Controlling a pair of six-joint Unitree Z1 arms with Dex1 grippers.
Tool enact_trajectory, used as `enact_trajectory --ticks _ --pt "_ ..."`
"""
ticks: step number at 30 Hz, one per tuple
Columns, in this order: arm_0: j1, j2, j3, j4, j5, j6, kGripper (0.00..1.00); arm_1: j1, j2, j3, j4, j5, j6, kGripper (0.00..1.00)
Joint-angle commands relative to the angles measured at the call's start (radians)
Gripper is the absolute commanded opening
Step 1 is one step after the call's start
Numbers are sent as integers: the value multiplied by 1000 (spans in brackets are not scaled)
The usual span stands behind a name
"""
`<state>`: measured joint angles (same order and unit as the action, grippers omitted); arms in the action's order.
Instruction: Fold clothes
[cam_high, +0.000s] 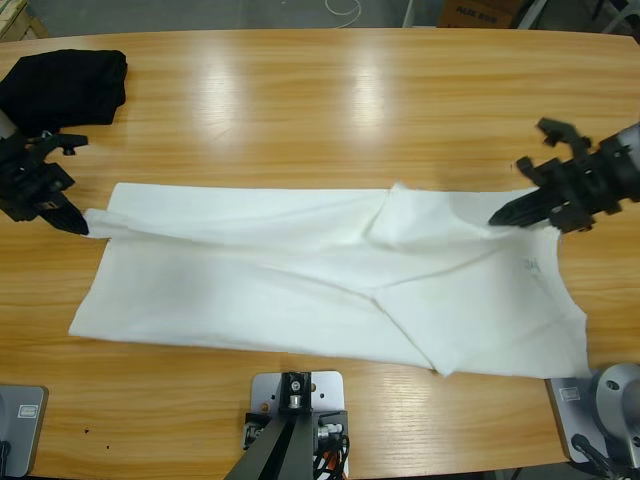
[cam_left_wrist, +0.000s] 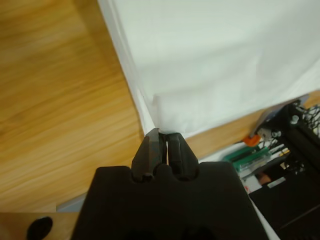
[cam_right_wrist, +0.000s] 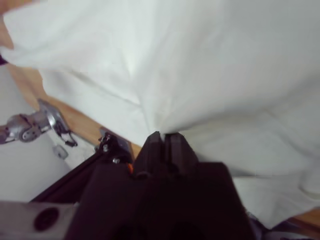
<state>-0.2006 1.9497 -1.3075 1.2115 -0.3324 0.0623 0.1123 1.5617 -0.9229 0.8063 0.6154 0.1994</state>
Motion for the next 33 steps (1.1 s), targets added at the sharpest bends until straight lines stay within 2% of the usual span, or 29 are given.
enact_trajectory --ticks 1,20,21,22,23,24,25,26,27,29,33 --pt "27 -9 -6 -1 16 11 0 -39 -32 17 76 -60 3 0" --pt "-34 44 14 4 9 13 0 -36 26 52 86 -112 19 0" --pt "-34 49 13 5 9 12 0 -30 29 50 88 -126 31 47" --pt "-34 54 11 6 10 11 49 -22 35 46 92 -136 38 347" --pt "-35 59 5 15 13 9 470 -14 38 42 97 -145 42 652" --pt "-36 63 -1 27 19 5 754 -10 37 40 99 -153 47 827" --pt "-36 61 -3 31 35 2 831 -9 35 38 100 -161 51 916" --pt "-36 59 -3 31 51 -3 839 -8 32 37 101 -169 56 983" --pt "-36 56 -3 31 64 -6 845 -8 27 35 102 -178 64 1000" --pt "-37 51 -3 31 78 -8 976 -4 18 33 106 -204 78 1000" --pt "-36 41 -8 29 93 -18 1000 -3 16 34 108 -217 83 1000"
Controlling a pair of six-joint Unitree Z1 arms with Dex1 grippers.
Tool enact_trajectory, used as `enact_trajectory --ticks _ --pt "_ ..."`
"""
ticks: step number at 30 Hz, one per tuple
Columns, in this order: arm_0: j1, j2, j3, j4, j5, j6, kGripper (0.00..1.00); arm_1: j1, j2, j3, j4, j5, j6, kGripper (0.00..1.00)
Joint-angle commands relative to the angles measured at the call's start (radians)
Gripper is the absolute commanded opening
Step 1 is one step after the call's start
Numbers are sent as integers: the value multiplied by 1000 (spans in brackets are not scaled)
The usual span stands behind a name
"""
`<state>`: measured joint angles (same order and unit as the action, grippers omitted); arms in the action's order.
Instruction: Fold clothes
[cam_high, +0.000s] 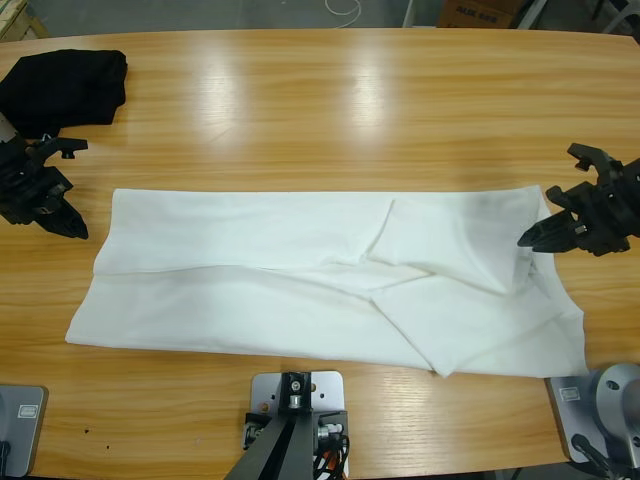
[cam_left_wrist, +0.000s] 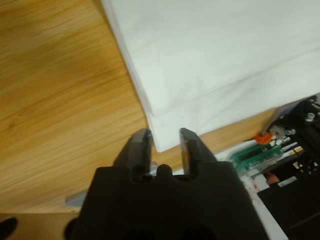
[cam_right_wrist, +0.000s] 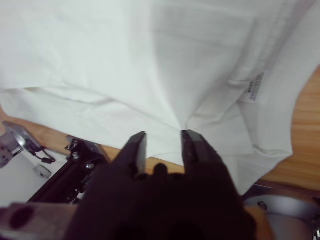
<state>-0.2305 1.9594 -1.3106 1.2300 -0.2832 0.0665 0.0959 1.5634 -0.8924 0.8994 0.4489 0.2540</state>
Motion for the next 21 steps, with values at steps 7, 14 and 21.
enact_trajectory --ticks 7,14,21 --pt "-159 30 -107 -3 -75 -24 775 23 -79 34 -50 -94 143 1000" --pt "-238 -34 -48 -152 -77 -131 779 172 -207 198 -303 -210 459 979" --pt "-286 -58 -5 -172 -80 -125 784 465 -79 137 -197 -342 522 944"
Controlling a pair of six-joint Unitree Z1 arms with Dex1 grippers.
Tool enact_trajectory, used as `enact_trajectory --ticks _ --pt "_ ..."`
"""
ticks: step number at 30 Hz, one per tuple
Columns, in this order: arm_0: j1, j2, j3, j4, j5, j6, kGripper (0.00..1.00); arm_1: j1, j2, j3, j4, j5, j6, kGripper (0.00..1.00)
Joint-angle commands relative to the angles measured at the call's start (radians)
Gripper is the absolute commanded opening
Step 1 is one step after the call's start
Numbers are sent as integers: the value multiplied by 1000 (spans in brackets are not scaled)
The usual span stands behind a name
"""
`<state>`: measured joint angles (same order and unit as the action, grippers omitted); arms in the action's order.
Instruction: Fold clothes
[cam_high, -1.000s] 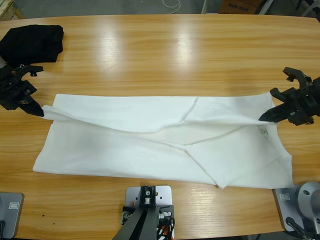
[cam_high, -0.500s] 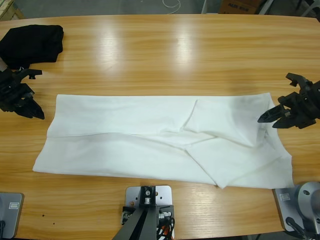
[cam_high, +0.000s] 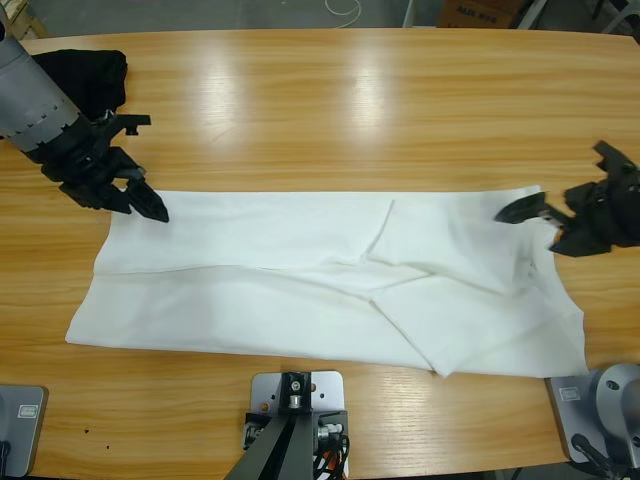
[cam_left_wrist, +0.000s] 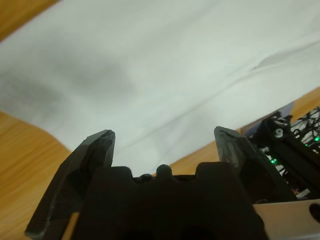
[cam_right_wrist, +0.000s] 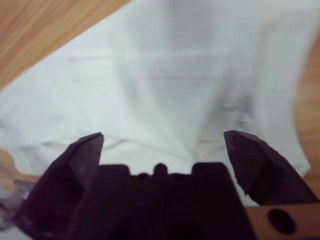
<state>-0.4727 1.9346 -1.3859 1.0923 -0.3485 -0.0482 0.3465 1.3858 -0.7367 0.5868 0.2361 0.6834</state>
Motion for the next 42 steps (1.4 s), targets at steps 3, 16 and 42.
enact_trajectory --ticks 3,16,42 --pt "-44 -36 101 -48 -15 -10 784 221 89 -23 53 -124 75 919" --pt "-52 -23 122 -63 -15 -10 787 258 286 -186 -46 -121 -249 792" --pt "-57 -14 142 -66 -15 -10 789 385 611 -475 87 -190 -85 563"
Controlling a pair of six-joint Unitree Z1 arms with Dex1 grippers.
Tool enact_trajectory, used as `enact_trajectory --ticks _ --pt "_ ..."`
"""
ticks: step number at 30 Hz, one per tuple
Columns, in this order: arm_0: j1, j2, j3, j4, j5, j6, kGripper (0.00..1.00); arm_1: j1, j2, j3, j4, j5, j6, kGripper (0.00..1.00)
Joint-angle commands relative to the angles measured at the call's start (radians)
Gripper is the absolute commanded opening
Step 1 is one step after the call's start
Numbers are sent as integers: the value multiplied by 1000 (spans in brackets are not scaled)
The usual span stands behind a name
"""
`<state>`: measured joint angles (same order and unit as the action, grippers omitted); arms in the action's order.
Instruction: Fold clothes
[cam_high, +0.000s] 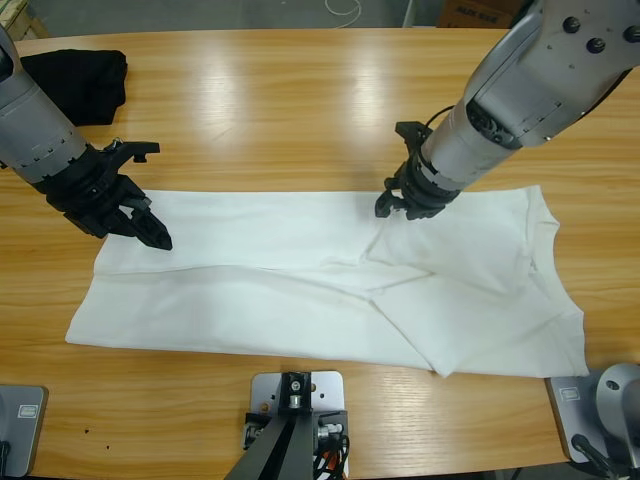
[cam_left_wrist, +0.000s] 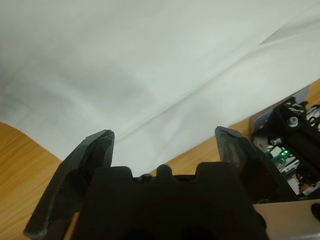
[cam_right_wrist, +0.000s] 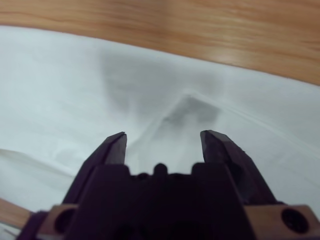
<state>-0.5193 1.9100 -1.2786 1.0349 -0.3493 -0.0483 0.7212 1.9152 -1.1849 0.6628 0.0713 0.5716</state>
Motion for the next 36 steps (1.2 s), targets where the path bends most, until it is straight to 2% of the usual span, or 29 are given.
enact_trajectory --ticks 1,4,6,9,11,13,14,17,19,26,27,28,29,30,36 --pt "-10 11 35 -9 -14 -10 789 10 88 -33 16 -26 28 563" --pt "-10 15 35 -9 -14 -10 789 10 103 -40 20 -32 30 557" --pt "-9 19 35 -9 -14 -10 789 10 109 -44 31 -41 30 477" --pt "-10 24 37 -10 -14 -9 793 10 112 -46 36 -52 31 466" --pt "-10 25 36 -10 -14 -9 793 12 107 -49 40 -67 32 323" --pt "-10 27 36 -12 -14 -9 793 14 112 -51 44 -70 37 304" --pt "-10 28 36 -13 -14 -9 793 16 114 -51 44 -72 39 225" --pt "-10 29 38 -13 -14 -9 793 26 118 -57 47 -80 41 101" --pt "-12 29 39 -13 -14 -9 793 30 121 -62 48 -82 42 75" --pt "-12 30 42 -14 -14 -9 793 37 128 -89 77 -107 52 80" --pt "-12 31 42 -15 -14 -9 793 39 122 -98 84 -118 54 159" --pt "-12 33 42 -15 -14 -9 793 40 119 -114 97 -124 59 452" --pt "-12 35 42 -17 -15 -9 793 41 121 -133 116 -135 66 670" --pt "-14 37 42 -19 -15 -9 793 45 128 -153 136 -146 70 761" --pt "-19 39 46 -22 -16 -9 793 63 181 -190 181 -156 90 789"
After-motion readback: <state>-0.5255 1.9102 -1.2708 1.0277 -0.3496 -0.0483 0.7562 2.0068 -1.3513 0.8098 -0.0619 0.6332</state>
